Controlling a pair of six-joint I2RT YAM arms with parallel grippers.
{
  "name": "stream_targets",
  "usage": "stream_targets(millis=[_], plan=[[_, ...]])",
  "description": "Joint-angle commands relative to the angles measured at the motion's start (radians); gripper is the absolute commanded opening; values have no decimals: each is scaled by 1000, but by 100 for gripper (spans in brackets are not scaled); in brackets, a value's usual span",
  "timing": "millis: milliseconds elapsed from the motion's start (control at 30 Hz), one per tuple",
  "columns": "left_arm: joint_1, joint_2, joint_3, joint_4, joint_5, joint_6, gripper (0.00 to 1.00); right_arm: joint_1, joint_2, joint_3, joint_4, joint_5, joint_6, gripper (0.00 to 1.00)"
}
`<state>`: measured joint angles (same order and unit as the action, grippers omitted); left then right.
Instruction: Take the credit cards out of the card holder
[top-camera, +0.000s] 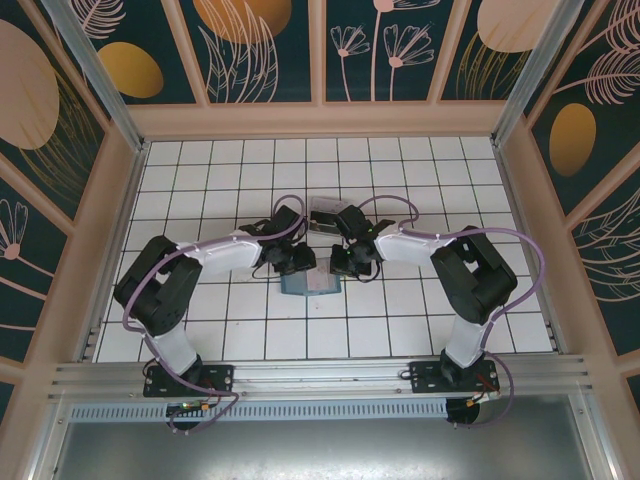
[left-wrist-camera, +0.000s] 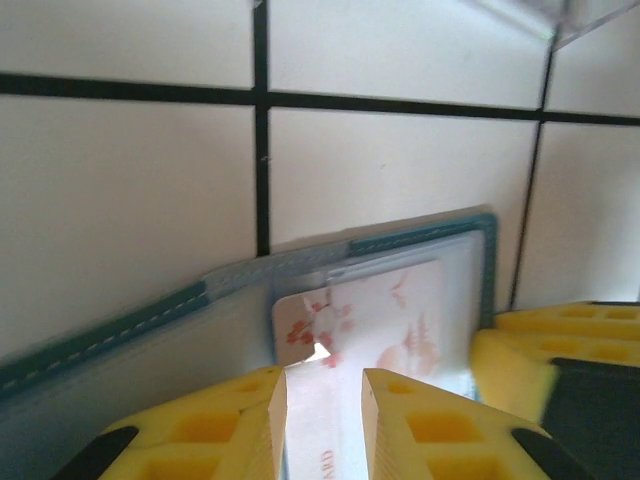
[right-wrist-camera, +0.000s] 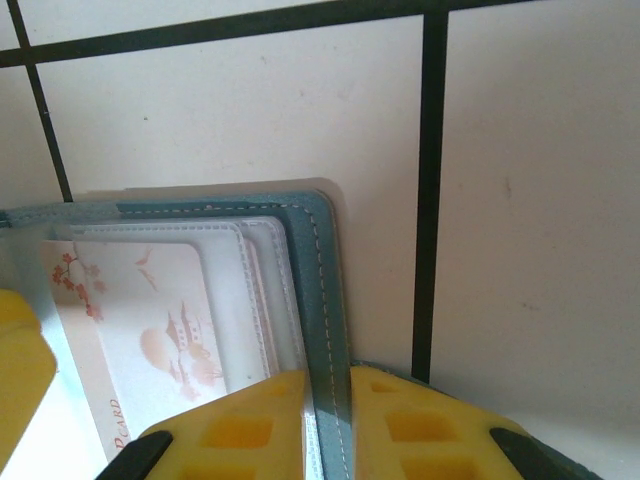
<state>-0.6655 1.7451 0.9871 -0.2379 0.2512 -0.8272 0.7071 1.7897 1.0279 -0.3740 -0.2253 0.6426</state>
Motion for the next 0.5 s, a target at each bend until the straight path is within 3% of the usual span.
stream_targets(millis=[0, 467], plan=[[8, -25, -32, 37, 53, -22, 28, 18, 47, -16, -78, 43, 15, 17], [25, -7, -61, 26, 40, -25, 29, 20, 45, -12, -86, 46, 16, 17]])
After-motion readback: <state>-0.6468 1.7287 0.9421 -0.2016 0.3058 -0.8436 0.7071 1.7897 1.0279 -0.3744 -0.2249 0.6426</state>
